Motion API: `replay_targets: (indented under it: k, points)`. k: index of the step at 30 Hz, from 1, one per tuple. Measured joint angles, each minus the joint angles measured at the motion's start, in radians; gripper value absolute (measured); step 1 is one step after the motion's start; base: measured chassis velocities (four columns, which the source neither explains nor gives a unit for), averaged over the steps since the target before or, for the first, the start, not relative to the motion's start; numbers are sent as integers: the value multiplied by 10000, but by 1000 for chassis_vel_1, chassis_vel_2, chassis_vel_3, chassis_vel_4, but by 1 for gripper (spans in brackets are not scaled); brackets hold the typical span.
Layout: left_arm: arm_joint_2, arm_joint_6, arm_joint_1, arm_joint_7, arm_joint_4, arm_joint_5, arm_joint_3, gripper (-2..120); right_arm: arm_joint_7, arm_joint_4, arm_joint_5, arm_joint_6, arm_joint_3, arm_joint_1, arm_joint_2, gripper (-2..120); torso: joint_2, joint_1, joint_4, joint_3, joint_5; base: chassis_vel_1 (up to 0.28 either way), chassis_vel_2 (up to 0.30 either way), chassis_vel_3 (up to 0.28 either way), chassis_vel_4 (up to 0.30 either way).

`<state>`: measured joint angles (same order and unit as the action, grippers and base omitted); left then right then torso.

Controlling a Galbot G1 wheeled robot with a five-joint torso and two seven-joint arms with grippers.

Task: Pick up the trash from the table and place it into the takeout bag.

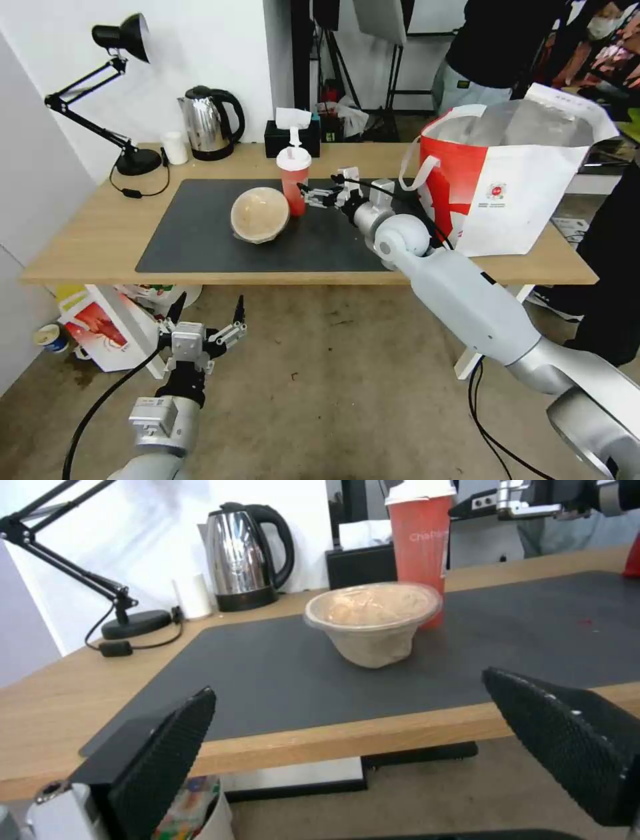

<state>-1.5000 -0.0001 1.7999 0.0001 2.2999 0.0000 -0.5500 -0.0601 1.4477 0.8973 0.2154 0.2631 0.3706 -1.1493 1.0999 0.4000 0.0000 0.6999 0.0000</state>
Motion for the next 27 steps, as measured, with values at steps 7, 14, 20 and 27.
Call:
replay_targets:
  k: [7, 14, 20, 27]
  points:
    - [0, 0, 0, 0, 0, 0, 0, 100, 7, -190, -50, 7, 73, -89, -91, 100, 0, 0, 0, 0, 0, 0, 0, 0, 0]
    - [0, 0, 0, 0, 0, 0, 0, 100, 27, -412, -81, 12, 94, -206, -197, 100, 0, 0, 0, 0, 0, 0, 0, 0, 0]
    - [0, 0, 0, 0, 0, 0, 0, 100, 93, -806, -162, 16, 128, -360, -388, 100, 0, 0, 0, 0, 0, 0, 0, 0, 0]
    - [0, 0, 0, 0, 0, 0, 0, 100, 166, -1293, -251, 15, 172, -535, -647, 100, 0, 0, 0, 0, 0, 0, 0, 0, 0]
